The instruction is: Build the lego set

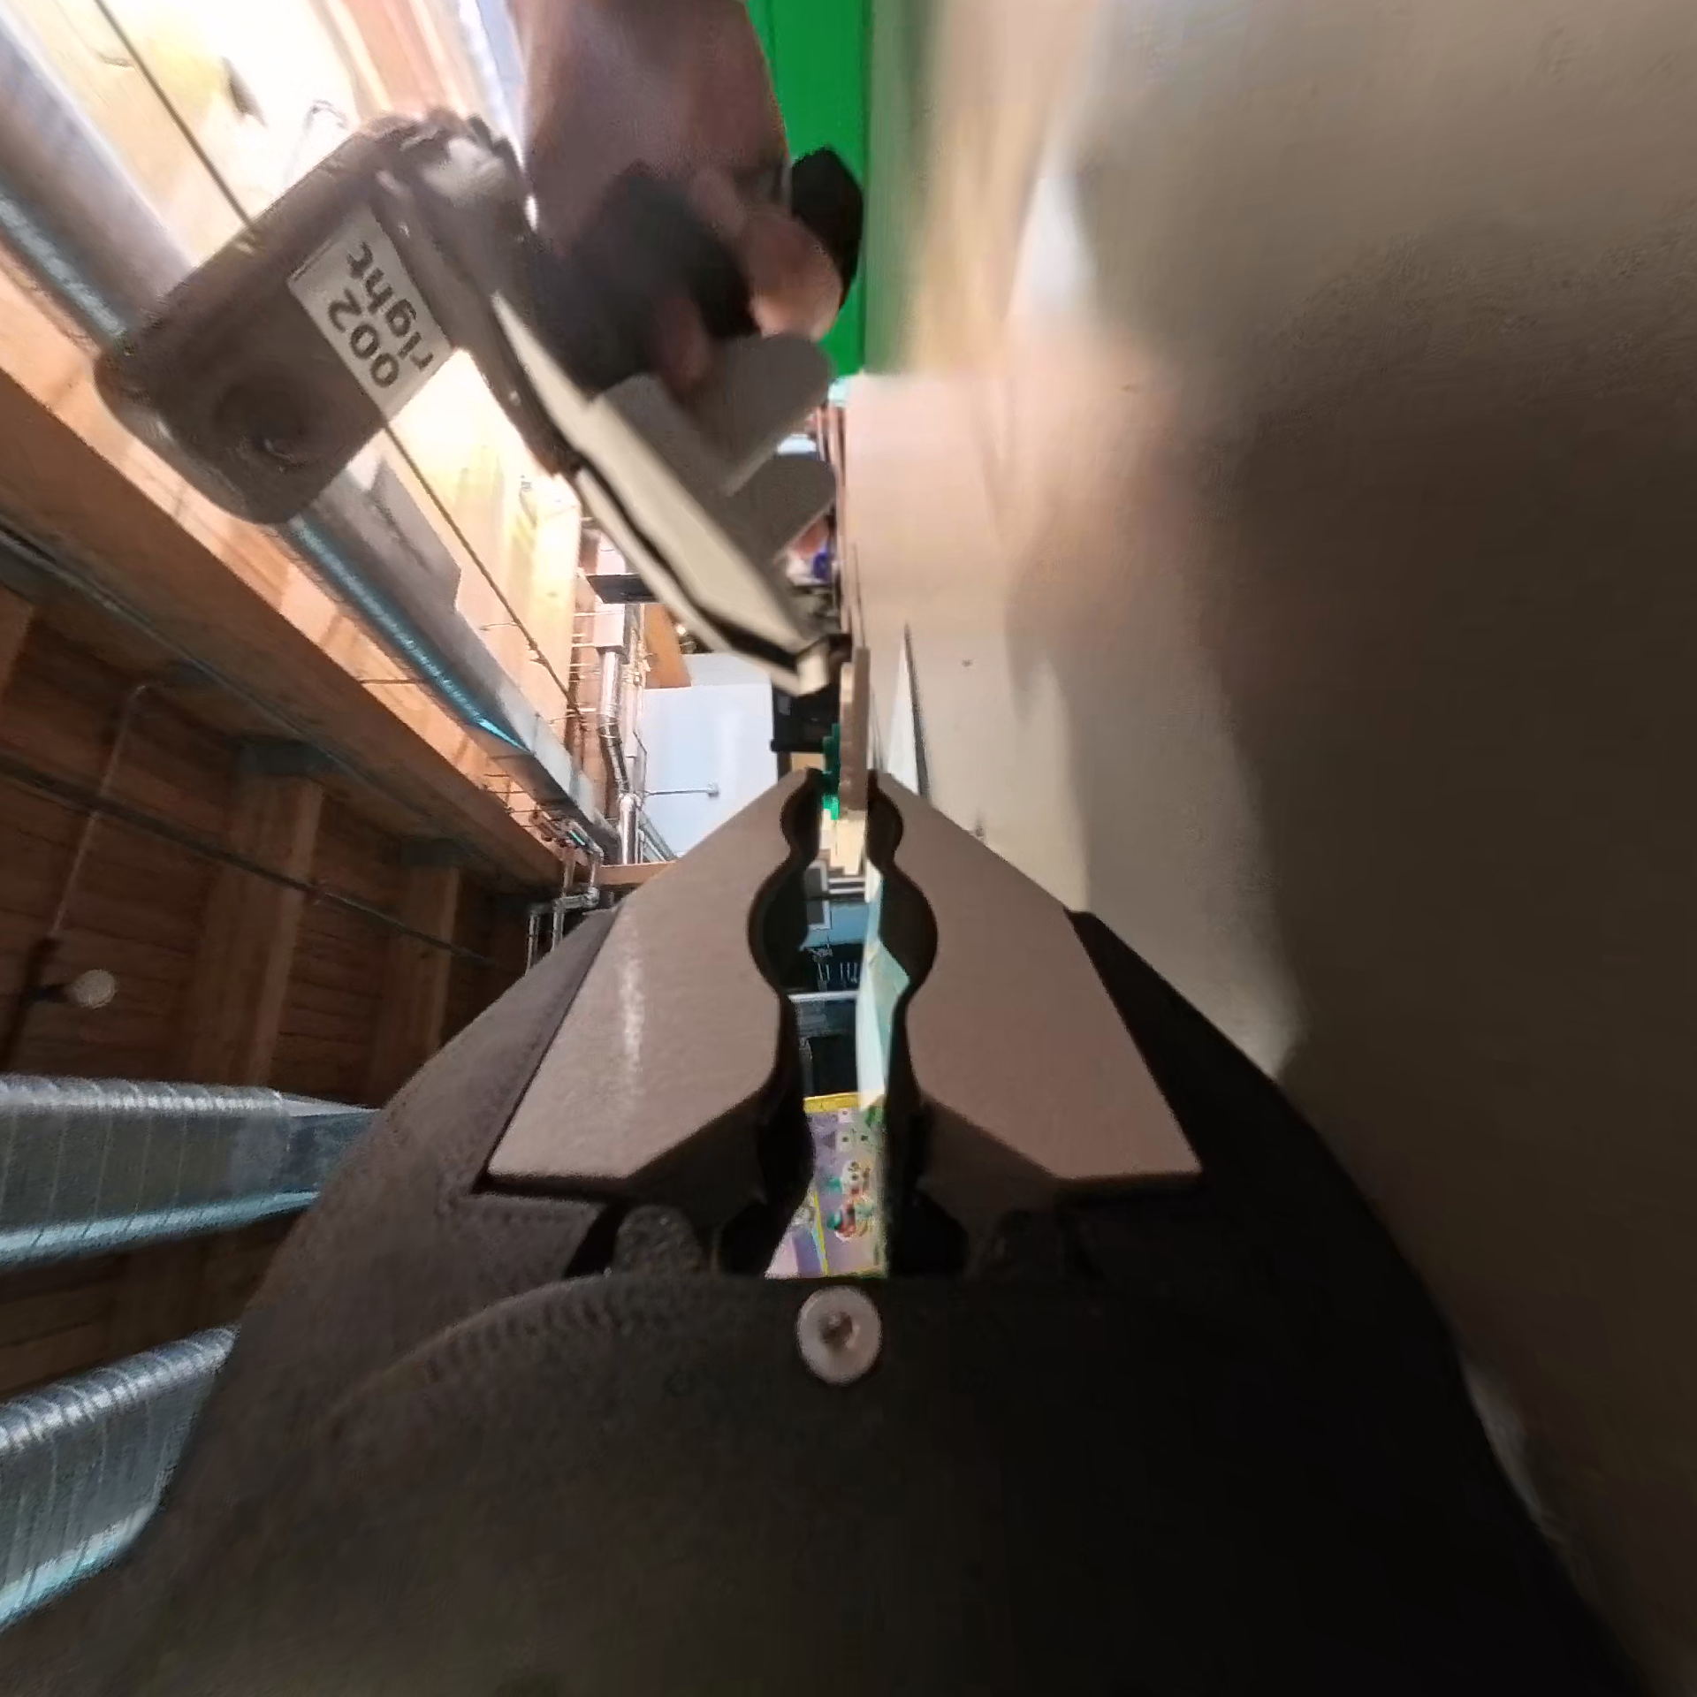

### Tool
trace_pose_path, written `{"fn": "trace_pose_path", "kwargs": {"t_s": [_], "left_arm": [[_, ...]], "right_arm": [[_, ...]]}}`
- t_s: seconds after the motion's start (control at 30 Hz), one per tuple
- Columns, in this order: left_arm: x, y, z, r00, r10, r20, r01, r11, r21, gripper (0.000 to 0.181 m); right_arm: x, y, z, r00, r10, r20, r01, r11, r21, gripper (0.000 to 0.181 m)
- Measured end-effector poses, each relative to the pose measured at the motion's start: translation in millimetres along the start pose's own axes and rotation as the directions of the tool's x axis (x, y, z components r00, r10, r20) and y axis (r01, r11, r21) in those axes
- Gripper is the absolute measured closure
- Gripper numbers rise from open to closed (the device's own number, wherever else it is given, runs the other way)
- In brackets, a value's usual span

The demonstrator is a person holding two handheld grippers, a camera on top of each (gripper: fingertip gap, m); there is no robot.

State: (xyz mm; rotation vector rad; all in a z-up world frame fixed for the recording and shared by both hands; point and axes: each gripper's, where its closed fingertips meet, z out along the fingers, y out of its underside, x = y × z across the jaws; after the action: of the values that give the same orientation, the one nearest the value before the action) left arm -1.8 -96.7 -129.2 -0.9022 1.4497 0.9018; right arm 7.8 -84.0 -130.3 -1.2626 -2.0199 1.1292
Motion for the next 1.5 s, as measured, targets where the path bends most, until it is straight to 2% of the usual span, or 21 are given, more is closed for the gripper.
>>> {"fn": "trace_pose_path", "kwargs": {"t_s": [0.13,0.23,0.53,1.2,1.4,1.5], "left_arm": [[-6,-6,-4,0.999,0.007,0.038,-0.008,0.999,0.035,0.174],[-11,-12,-7,0.998,0.01,0.07,-0.015,0.998,0.06,0.174],[-12,-8,-6,0.997,-0.005,0.071,0.002,0.999,0.044,0.174],[-12,-11,-7,0.997,-0.002,0.078,-0.002,0.999,0.054,0.174],[-13,-9,-6,0.997,-0.011,0.08,0.007,0.999,0.047,0.174],[-15,-8,-6,0.996,-0.03,0.083,0.026,0.999,0.045,0.174]], "right_arm": [[0,-18,-1,0.999,-0.047,-0.011,0.047,0.999,-0.01,0.169],[-5,-26,3,0.999,-0.028,0.021,0.029,0.999,-0.025,0.168],[-1,-19,8,1.0,-0.012,0.014,0.014,0.991,-0.13,0.168],[-2,-18,8,1.0,-0.005,-0.003,0.004,0.99,-0.142,0.164],[-5,-24,4,1.0,-0.022,-0.021,0.02,0.995,-0.1,0.152],[-2,-26,-4,0.985,-0.148,-0.087,0.141,0.986,-0.087,0.137]]}}
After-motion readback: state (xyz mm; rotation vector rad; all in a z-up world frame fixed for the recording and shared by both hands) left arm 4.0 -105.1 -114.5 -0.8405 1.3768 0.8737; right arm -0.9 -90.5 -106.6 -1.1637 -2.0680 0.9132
